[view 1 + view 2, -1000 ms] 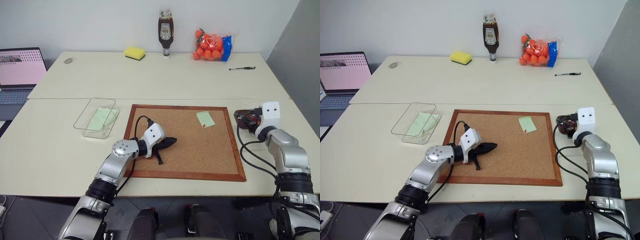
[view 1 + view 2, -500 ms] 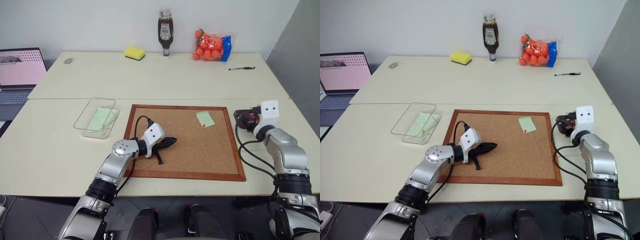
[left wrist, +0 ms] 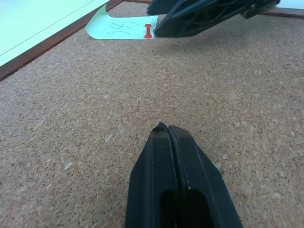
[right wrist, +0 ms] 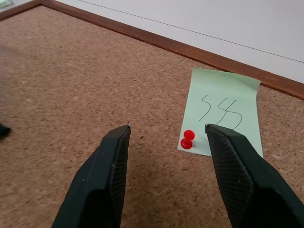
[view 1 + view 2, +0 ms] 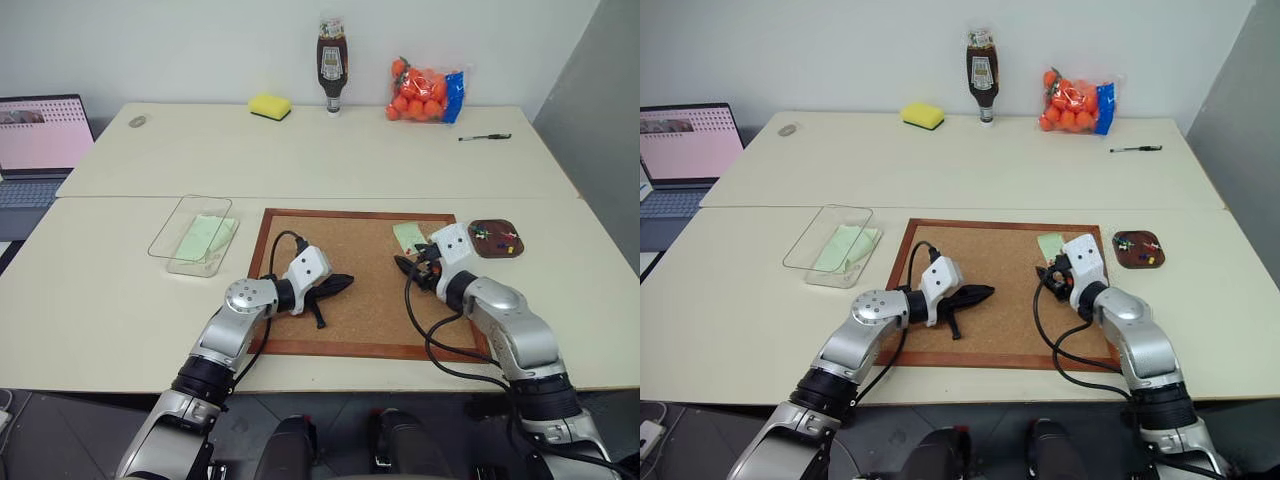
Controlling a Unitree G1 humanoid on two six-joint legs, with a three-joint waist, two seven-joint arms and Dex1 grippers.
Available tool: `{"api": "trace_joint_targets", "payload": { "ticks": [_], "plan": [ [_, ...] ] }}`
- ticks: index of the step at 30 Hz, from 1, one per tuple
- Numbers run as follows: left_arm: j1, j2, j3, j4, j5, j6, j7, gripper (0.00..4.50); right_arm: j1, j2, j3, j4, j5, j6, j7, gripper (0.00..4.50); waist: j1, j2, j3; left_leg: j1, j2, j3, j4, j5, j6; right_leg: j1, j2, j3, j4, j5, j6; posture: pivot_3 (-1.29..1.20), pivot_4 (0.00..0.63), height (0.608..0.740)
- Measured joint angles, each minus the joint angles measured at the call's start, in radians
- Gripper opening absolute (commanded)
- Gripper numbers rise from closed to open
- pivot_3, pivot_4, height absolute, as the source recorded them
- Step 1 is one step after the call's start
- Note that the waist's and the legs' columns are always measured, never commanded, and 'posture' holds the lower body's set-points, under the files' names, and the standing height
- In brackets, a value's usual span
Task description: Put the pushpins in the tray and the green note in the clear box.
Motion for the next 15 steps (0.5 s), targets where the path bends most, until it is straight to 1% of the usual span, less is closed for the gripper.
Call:
{"api": "trace_joint_targets", "payload": {
  "ticks": [7,9,11,13,15],
  "plan": [
    [0.0,0.002,0.0,-0.005,0.0,0.0,0.001,0.0,-0.025,0.008,0.001,0.089,-0.035,-0.052,0.001,2.65,0.0,0.0,0.0,0.0,0.001,0.0,0.0,0.0,0.0,0.0,0.0,0.0,0.0,0.0,0.0,0.0,0.15,0.74],
    [0.001,0.002,0.0,-0.006,0.0,0.0,0.001,0.0,-0.026,0.009,0.001,0.094,-0.036,-0.056,0.001,2.29,0.0,0.0,0.0,0.0,0.001,0.0,0.0,0.0,0.0,0.0,0.0,0.0,0.0,0.0,0.0,0.0,0.15,0.74],
    [0.001,0.002,0.0,-0.008,0.0,0.0,0.001,0.0,-0.026,0.012,0.001,0.099,-0.036,-0.061,0.002,2.02,0.0,0.0,0.0,0.0,0.0,0.0,0.0,0.0,0.0,0.0,0.0,0.0,0.0,0.0,0.0,0.0,0.15,0.74],
    [0.001,0.002,0.0,-0.008,0.0,0.0,0.001,0.0,-0.031,0.018,0.001,0.109,-0.035,-0.068,0.002,1.58,0.0,0.0,0.0,0.0,0.0,0.0,0.0,0.0,0.0,0.0,0.0,0.0,0.0,0.0,0.0,0.0,0.15,0.74],
    [0.001,0.002,0.0,-0.008,0.0,0.0,0.001,0.0,-0.032,0.022,0.001,0.113,-0.035,-0.071,0.002,1.28,0.0,0.0,0.0,0.0,0.0,0.0,0.0,0.0,0.0,0.0,0.0,0.0,0.0,0.0,0.0,0.0,0.15,0.74]
  ]
}}
